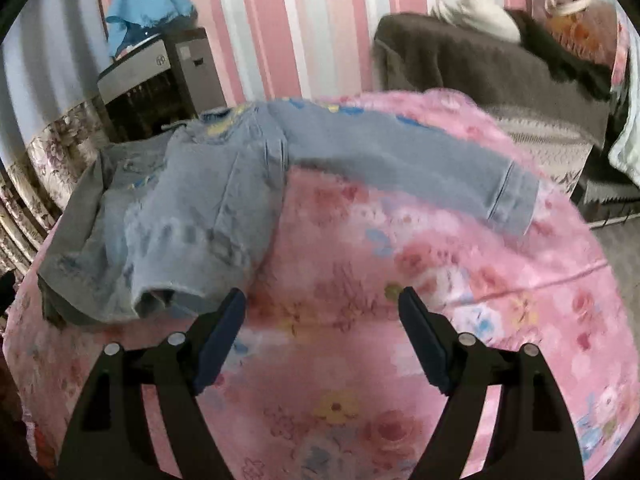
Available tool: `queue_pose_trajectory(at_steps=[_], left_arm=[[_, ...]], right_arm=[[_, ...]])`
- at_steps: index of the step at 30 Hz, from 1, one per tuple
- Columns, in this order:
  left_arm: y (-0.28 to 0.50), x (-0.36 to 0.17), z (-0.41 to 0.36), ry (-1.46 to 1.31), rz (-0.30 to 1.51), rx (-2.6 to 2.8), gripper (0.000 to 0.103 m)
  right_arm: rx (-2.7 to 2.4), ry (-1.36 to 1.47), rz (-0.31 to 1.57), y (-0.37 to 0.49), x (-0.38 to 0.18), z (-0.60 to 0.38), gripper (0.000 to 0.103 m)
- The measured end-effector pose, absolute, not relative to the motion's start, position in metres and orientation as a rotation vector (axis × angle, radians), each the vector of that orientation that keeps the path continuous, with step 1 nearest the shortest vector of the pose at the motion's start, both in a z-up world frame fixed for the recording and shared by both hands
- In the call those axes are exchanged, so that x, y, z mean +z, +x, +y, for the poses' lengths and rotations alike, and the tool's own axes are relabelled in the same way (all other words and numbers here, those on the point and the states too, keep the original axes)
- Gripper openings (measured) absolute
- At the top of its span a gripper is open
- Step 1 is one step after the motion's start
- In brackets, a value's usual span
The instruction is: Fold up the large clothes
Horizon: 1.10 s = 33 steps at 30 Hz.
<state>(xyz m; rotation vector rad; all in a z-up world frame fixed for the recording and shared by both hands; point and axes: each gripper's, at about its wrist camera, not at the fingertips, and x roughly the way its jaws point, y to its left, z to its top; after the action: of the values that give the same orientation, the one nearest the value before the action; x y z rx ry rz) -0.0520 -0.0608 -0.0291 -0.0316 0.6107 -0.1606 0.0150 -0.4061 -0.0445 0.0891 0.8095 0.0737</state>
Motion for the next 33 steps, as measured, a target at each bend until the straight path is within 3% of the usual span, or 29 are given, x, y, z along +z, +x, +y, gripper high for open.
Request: queue_pose_trajectory(at_steps=[13, 15, 16, 17, 18, 19, 20, 23, 33], left_arm=[[-0.012, -0.073, -0.067, -0.034, 0.725, -0.033, 0.095], [-0.001, -0.074, -0.065, -0.037, 0.727, -0.021, 0.093], [0.007, -0.074, -0.065, -0.047, 0.735, -0.031, 0.089], [0.014, -0.075, -0.064, -0.054, 0.748, -0.047, 0.073], [0.019, -0.077, -0.066, -0.049, 0.766, -0.061, 0.063], [0.025, -0.080, -0.068, -0.033, 0.783, -0.074, 0.048], [0.027, -0.081, -0.068, -0.028, 0.789, -0.078, 0.034], [0.030, -0.080, -0.056, -0.042, 0.783, -0.080, 0.018], [-0.032, -0.039, 0.020, -0.040, 0.612, 0.102, 0.013]], right_arm=[[0.205, 0.018, 0.835, 0.020, -0.063, -0.350, 0.079], [0.160, 0.027, 0.837, 0.031, -0.067, -0.347, 0.074], [0.154, 0.050, 0.834, 0.036, -0.068, -0.347, 0.058], [0.150, 0.058, 0.847, 0.041, -0.069, -0.346, 0.045], [0.146, 0.057, 0.866, 0.046, -0.072, -0.345, 0.024], [0.145, 0.053, 0.876, 0.049, -0.073, -0.344, 0.010], [0.150, 0.052, 0.875, 0.050, -0.073, -0.346, 0.010], [0.136, 0.048, 0.828, 0.045, -0.066, -0.350, 0.006], [0.191, -0.058, 0.668, -0.020, -0.014, -0.348, 0.002]])
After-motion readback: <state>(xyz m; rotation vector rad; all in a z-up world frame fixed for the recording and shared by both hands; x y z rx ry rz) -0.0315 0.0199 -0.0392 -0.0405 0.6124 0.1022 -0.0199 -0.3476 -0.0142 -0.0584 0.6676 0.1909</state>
